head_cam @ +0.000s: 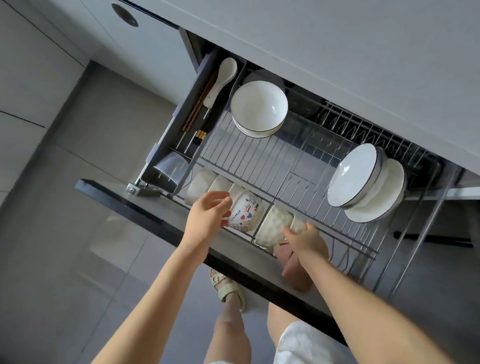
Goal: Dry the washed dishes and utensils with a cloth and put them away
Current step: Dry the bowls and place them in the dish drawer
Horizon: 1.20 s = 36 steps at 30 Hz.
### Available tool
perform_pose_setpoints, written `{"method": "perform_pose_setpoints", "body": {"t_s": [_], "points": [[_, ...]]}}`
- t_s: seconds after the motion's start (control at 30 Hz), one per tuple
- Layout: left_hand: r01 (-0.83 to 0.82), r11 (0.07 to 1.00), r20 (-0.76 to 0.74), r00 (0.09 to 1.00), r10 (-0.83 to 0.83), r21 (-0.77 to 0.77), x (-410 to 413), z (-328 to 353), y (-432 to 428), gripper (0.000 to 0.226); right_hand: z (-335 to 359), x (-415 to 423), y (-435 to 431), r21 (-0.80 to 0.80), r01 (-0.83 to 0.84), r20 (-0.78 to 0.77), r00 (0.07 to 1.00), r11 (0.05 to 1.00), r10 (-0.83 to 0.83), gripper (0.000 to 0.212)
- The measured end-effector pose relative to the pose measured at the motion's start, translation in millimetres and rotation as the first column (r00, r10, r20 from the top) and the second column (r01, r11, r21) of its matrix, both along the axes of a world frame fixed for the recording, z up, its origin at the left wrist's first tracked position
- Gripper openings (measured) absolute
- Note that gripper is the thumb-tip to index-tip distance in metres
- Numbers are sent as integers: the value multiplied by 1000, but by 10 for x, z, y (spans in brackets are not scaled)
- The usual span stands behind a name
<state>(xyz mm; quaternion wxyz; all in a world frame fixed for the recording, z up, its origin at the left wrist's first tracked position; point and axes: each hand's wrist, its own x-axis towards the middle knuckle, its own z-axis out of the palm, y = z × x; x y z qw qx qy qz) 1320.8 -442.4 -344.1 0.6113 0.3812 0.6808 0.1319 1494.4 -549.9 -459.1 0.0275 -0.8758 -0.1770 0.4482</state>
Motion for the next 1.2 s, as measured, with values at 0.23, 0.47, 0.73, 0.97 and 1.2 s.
{"method": "perform_pose_setpoints", "body": {"t_s": [0.23,0.47,0.73,0.97,1.2], "points": [[-41,999,3,999,41,11,-124,107,15,17,242,196,176,-86,-204,-69,978,975,199,80],[-99,993,57,994,95,71,-406,508,173,15,1303,-54,890,375,-319,190,945,870,265,67],[-246,967,457,869,188,70,-1251,1124,497,45,2519,-1485,1919,626,13,-544,724,780,425,52],[-513,813,398,831,390,275,-2994,1644,1089,22,2954,-3187,2612,816,-238,-342,536,527,772,56],[-585,714,343,809,478,385,-4934,2144,1598,22,3408,-5031,3246,895,-165,-309,444,415,841,50]]}}
